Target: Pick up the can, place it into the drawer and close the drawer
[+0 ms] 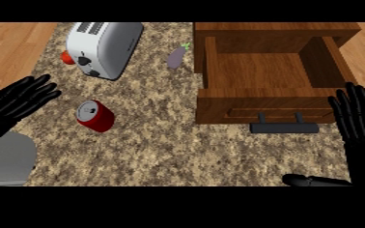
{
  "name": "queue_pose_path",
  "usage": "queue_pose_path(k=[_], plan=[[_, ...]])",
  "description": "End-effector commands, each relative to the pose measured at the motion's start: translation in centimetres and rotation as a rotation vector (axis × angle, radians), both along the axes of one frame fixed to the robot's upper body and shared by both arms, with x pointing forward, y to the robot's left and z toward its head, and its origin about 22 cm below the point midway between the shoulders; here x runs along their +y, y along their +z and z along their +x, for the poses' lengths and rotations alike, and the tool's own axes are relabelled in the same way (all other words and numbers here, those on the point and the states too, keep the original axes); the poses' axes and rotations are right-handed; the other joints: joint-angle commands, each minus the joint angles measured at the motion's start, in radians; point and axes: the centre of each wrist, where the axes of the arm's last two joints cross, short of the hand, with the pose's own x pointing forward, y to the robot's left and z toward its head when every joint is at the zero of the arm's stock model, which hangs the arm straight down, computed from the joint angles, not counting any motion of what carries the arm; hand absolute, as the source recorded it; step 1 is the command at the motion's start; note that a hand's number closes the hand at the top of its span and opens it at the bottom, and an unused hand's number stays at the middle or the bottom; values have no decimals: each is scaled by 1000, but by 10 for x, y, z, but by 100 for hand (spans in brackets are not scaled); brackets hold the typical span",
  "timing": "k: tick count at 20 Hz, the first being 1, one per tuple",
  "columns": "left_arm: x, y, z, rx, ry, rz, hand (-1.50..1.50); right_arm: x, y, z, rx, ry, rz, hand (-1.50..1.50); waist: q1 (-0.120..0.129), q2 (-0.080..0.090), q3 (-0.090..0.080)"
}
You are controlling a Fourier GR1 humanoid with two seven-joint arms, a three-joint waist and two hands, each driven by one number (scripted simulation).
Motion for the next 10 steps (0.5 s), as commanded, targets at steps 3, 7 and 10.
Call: queue_pose_path(k=[3, 7, 10], plan=[[20, 5, 9, 46, 47, 5, -150, -8, -24, -28, 0, 7, 7, -150, -4, -1, 0], [20, -7, 22, 54, 55, 39, -150, -29, -7, -26, -6, 9, -18, -150, -4, 0, 0], [13, -31, 28, 53, 61, 9, -150, -6, -20, -13, 6, -3, 1, -150, -1, 1, 0]])
